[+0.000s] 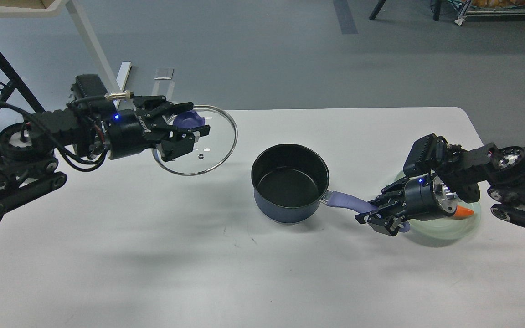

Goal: Open pot lid
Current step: 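Move the lid away from the pan and lower it onto the table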

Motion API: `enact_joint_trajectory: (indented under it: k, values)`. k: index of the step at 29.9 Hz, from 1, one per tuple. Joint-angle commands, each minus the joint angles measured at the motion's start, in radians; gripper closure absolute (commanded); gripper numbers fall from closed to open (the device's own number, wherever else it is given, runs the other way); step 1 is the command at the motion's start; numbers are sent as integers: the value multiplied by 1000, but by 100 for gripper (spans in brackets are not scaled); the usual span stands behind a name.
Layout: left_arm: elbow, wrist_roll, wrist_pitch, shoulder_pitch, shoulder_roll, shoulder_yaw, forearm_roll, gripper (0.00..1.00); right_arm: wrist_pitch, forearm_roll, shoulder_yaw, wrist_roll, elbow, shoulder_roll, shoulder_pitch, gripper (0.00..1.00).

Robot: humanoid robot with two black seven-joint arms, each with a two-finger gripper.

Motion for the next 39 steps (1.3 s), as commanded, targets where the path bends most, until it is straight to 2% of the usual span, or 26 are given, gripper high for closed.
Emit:
enact_joint_trajectory:
  k: [1,6,12,18,32,36,37,39]
  values:
    - [11,0,47,90,81,17,3,57,-3,0,0,0,0,-2,0,66]
    - [12,0,95,212,138,19,9,57,-14,0,-2,0,0,-2,0,66]
    - [61,0,155,305,130,19,10,56,-14,1,-2,0,0,0,0,65]
    - [127,0,169,337,123,20,10,55,-15,1,-2,0,0,-2,-1,65]
    - [158,0,169,398,101,20,12,49,-15,3,-2,0,0,-2,-5,64]
    - [173,0,169,398,95,20,12,40,-17,3,-2,0,0,-2,-6,64]
    - [173,0,169,400,94,20,12,33,-19,3,-2,0,0,-2,-6,64]
    - [173,0,169,398,94,20,10,11,-19,3,-2,0,0,-2,-8,64]
